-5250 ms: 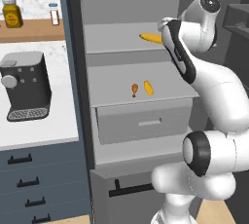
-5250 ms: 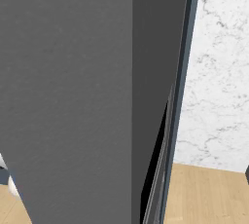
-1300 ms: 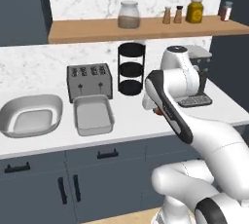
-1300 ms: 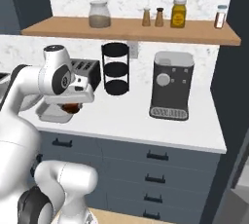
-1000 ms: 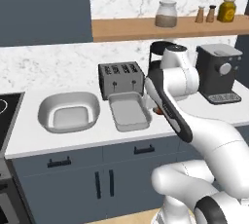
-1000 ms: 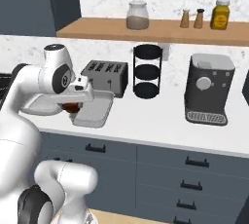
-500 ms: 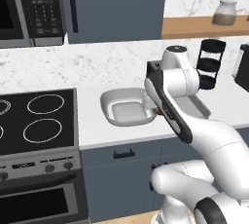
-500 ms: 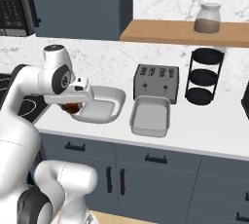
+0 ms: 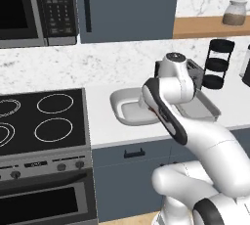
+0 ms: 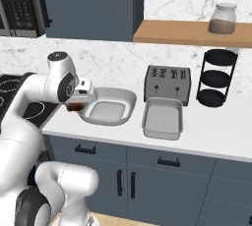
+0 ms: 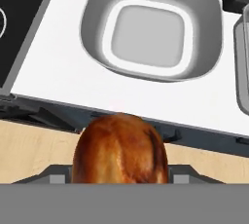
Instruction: Place one corn and one chicken drumstick in each tupperware on the nearby counter, to pack two identical lunches.
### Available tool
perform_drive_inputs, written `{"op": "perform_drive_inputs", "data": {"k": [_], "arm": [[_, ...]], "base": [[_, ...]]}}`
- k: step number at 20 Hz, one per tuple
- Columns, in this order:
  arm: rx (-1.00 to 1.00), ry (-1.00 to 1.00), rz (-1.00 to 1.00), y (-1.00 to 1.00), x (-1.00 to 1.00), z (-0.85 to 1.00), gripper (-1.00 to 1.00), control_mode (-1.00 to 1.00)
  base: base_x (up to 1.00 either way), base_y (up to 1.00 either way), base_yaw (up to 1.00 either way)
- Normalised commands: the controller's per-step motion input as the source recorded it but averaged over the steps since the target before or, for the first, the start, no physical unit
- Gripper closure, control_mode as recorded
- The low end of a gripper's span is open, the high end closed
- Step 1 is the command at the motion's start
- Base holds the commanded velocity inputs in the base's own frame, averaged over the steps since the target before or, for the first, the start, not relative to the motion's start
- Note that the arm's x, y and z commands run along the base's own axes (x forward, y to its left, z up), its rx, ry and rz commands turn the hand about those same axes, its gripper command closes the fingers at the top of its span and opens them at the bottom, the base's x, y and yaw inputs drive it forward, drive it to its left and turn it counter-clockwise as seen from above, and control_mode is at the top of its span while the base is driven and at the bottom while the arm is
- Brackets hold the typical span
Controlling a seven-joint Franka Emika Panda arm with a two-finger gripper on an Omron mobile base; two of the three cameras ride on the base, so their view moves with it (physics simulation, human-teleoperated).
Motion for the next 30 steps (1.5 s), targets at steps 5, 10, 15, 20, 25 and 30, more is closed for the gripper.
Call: {"op": "perform_drive_inputs", "data": {"k": [5,10,15,20,25,30], "arm": [[0.02,0.00,0.06,-0.04,1.00,-0.35,1.00,-1.00],[0.00,0.19,0.10,-0.07,1.00,-0.32,1.00,-1.00],[-0.03,0.12,0.02,0.00,1.00,-0.19,1.00,-1.00],[-0.13,0.00,0.00,0.00,0.98,-0.31,1.00,-1.00],[-0.02,-0.07,0.00,0.00,0.74,-0.68,-1.00,-1.00],[0.02,-0.10,0.01,-0.09,0.55,-0.44,-1.00,-1.00]], "base": [[0.00,0.00,0.00],[0.00,0.00,0.00],[0.00,0.00,0.00],[0.00,0.00,0.00],[0.00,0.00,0.00],[0.00,0.00,0.00]]}}
